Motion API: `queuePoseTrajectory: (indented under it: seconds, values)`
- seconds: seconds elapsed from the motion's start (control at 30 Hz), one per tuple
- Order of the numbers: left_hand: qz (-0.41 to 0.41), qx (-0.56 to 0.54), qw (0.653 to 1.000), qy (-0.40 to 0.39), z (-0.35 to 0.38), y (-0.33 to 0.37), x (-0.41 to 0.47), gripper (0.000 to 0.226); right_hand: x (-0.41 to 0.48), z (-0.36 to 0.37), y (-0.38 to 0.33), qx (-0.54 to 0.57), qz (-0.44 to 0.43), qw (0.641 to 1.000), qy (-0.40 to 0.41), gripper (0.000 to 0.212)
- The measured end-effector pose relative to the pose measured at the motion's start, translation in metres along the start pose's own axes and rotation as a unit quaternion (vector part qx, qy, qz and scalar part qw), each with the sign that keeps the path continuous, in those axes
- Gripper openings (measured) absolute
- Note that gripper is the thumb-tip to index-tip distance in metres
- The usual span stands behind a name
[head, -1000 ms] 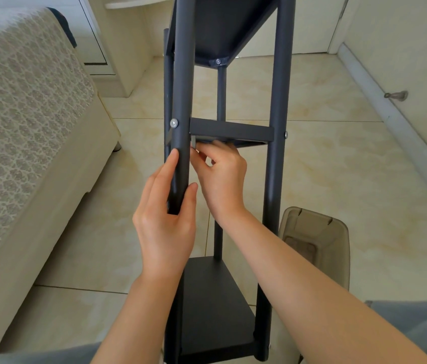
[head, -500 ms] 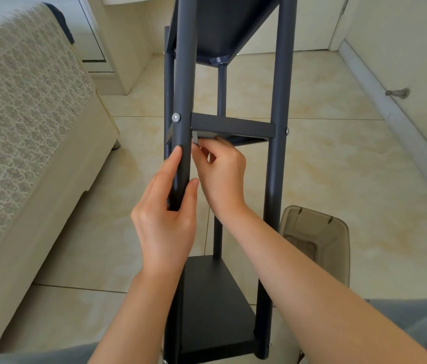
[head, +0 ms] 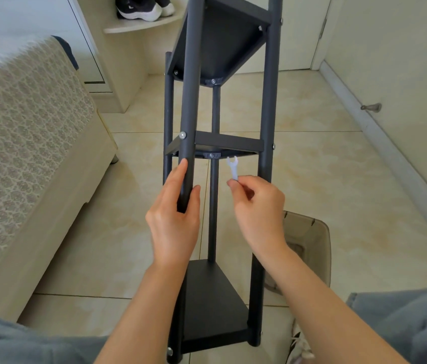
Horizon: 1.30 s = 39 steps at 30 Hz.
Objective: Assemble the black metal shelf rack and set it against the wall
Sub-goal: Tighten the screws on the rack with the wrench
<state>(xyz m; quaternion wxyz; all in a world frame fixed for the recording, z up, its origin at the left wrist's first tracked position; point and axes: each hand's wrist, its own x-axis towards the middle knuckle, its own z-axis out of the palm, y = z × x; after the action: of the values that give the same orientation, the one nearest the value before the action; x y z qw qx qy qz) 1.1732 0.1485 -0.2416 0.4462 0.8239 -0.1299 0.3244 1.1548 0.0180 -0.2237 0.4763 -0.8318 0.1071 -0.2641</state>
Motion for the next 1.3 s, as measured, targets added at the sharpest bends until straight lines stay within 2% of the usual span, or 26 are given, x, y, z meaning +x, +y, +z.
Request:
queuePoseTrajectory:
  seconds: [0.2, 0.33, 0.5, 0.6, 0.67, 0.8, 0.9, 1.13, 1.3]
  values:
    - [0.0, 0.001, 1.0, -0.002, -0.001, 0.0, -0.005, 0.049, 0.006, -0.051, 0.009, 0.043, 0.064, 0.996, 0.053, 0.01]
    - [0.012, -0.008, 1.0, -0.002, -0.003, 0.004, -0.006, 0.049, 0.016, -0.075, 0.04, 0.077, 0.181, 0.976, 0.092, 0.027]
    - [0.016, -0.009, 1.0, -0.009, -0.005, 0.014, -0.007, 0.047, -0.012, -0.077, 0.109, -0.043, 0.352, 0.935, -0.025, 0.02]
    - [0.016, -0.009, 1.0, -0.01, -0.006, 0.019, -0.008, 0.047, -0.044, -0.075, 0.154, -0.128, 0.408, 0.901, -0.07, 0.031]
    - [0.019, -0.007, 1.0, -0.01, -0.006, 0.021, -0.01, 0.047, -0.058, -0.075, 0.175, -0.178, 0.421, 0.882, -0.116, 0.028]
    - [0.03, 0.0, 1.0, -0.008, -0.007, 0.02, -0.012, 0.046, -0.063, -0.067, 0.196, -0.206, 0.432, 0.859, -0.181, 0.042]
    - [0.032, 0.006, 0.999, -0.008, -0.006, 0.017, -0.013, 0.046, -0.057, -0.06, 0.204, -0.217, 0.433, 0.852, -0.199, 0.03]
    - [0.026, 0.01, 1.0, -0.004, -0.007, 0.014, -0.014, 0.047, -0.048, -0.05, 0.209, -0.223, 0.425, 0.853, -0.203, 0.027]
    - [0.028, 0.007, 1.0, 0.0, -0.008, 0.011, -0.016, 0.047, -0.046, -0.044, 0.193, -0.128, 0.42, 0.888, -0.137, 0.03]
